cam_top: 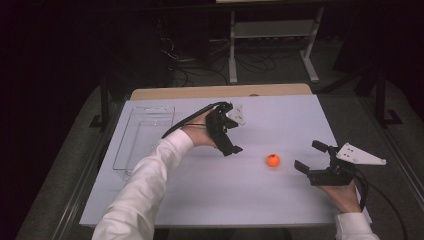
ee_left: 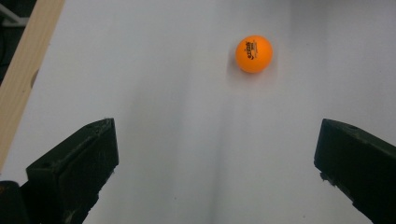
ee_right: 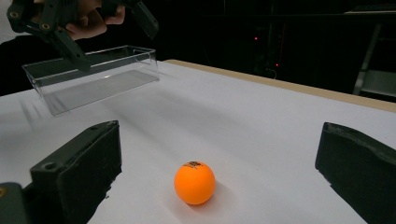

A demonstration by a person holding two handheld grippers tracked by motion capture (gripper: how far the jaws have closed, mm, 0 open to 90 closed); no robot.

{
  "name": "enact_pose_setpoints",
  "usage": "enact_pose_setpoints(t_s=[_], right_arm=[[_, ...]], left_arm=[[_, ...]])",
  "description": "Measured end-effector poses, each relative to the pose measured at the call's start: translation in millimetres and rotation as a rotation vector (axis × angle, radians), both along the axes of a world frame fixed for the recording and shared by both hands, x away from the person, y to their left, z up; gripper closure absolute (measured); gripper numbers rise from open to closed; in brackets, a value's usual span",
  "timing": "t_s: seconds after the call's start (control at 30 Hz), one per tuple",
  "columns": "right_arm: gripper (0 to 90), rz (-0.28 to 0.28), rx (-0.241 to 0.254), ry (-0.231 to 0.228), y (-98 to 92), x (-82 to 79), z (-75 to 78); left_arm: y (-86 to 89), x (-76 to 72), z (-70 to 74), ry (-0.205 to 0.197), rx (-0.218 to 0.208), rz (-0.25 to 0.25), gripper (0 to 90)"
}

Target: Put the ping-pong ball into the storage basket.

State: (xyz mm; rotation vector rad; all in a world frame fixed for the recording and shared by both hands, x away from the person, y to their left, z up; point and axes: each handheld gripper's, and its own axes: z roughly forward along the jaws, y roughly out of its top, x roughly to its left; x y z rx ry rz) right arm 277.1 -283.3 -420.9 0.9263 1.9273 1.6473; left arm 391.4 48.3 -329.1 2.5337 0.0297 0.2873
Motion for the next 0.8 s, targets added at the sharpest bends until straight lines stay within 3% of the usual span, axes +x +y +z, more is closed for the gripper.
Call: enact_pose_setpoints(t_s=[0.8], right_arm=[[0.0,0.008,0.0,0.006,1.0,0.8,-0.6]], left_arm=[[-31.5,3.4,-23.1,0.035,0.065,-0.033,0.0]])
